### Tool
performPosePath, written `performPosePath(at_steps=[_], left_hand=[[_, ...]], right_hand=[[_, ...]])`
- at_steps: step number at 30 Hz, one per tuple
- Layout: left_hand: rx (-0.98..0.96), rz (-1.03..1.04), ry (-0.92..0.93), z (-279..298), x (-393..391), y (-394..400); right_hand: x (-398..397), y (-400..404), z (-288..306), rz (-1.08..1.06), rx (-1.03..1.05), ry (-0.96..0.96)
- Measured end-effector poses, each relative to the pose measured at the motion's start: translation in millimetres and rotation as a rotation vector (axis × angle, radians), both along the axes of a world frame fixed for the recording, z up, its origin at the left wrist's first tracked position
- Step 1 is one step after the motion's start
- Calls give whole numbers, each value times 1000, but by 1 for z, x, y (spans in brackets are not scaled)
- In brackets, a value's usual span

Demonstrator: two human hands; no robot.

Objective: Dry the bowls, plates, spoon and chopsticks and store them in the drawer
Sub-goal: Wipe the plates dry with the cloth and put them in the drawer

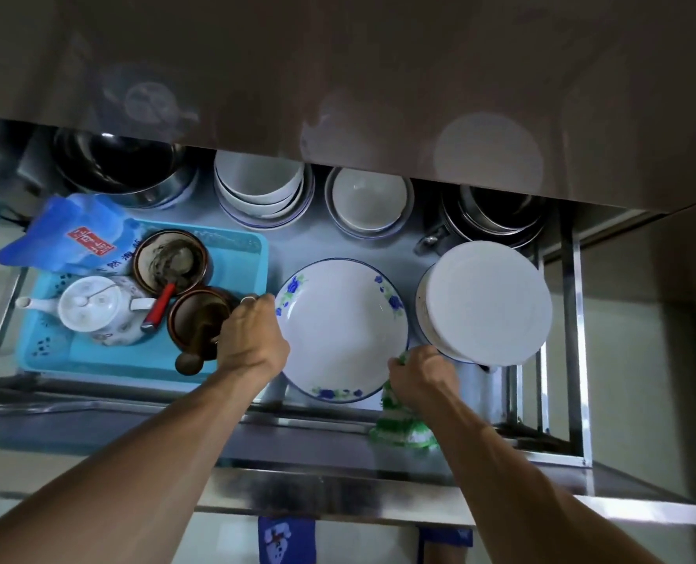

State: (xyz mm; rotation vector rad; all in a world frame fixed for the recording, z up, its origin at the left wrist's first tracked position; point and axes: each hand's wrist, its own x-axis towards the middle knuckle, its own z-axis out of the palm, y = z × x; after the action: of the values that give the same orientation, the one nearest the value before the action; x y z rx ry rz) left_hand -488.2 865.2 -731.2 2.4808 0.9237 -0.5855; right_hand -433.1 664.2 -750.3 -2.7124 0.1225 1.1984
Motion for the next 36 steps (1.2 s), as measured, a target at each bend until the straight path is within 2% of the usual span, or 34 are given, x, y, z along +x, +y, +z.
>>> performPosePath(at_steps=[11, 17, 22, 29, 32, 36], left_hand=[[13, -40, 20, 2, 5, -3], [-39, -25, -26, 35, -13, -13], [-32, -111, -175, 97, -32, -30], [161, -238, -366, 206, -23, -51], [190, -272, -400, 262, -15, -62], [234, -306, -486, 341, -5, -78]], right_hand=[[-2, 0, 0, -53, 12, -45], [-21, 0, 39, -104, 58, -129], [-33, 4, 114, -149, 150, -186], [-26, -1, 228, -171, 258, -327], [-16, -8, 283, -131, 277, -386], [3, -29, 370, -3, 301, -573]])
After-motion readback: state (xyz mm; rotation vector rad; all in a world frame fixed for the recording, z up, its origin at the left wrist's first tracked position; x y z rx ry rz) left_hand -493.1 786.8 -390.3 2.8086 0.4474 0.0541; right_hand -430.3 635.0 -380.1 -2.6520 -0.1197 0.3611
